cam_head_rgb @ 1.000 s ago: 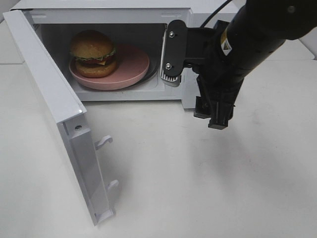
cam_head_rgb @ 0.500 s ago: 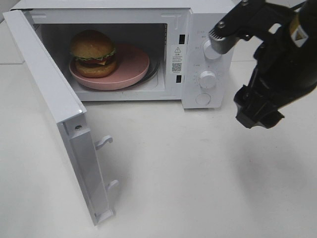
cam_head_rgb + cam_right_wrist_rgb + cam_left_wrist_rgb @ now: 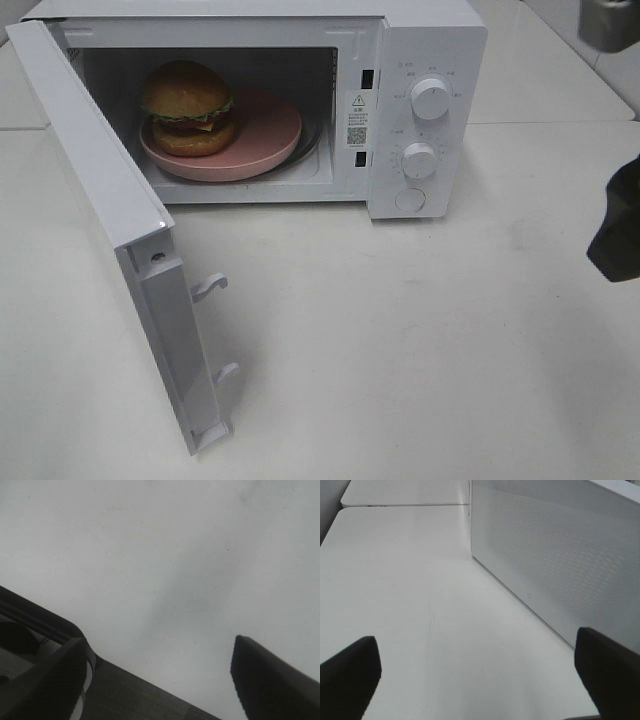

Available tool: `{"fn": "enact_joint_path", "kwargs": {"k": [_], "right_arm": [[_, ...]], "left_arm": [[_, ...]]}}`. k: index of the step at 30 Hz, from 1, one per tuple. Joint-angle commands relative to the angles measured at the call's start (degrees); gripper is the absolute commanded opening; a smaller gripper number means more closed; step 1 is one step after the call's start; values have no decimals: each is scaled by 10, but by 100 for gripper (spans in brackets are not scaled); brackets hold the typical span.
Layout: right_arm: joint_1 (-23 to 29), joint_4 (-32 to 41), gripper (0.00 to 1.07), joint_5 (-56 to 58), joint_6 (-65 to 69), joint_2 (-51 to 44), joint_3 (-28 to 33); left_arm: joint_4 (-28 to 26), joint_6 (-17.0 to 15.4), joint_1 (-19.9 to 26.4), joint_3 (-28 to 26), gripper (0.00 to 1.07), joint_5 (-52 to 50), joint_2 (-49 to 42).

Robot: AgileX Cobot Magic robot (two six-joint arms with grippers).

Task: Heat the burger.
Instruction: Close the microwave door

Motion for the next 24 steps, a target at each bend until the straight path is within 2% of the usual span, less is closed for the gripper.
{"fn": "enact_joint_path", "kwargs": {"k": [1, 11, 16, 19, 20, 21, 23, 24], "right_arm": [[-1, 9, 76, 35, 5, -49, 2], [-1, 6, 76, 41, 5, -146, 6], [-1, 7, 76, 41, 14, -191, 54], [-21, 9, 76, 38, 21, -215, 91], [-52, 9, 76, 34, 19, -234, 115], [-52, 9, 76, 34, 19, -234, 115], [-97, 8, 76, 25, 17, -272, 149], [-97, 8, 76, 25, 17, -272, 149]], "left_arm": [[-1, -2, 1, 1, 103, -4, -11], [-1, -2, 1, 1, 103, -4, -11], [-1, -2, 1, 1, 103, -4, -11], [-1, -2, 1, 1, 103, -4, -11], [-1, -2, 1, 1, 103, -4, -11], [-1, -2, 1, 1, 103, -4, -11], [-1, -2, 1, 1, 103, -4, -11], [-1, -2, 1, 1, 103, -4, -11]]}}
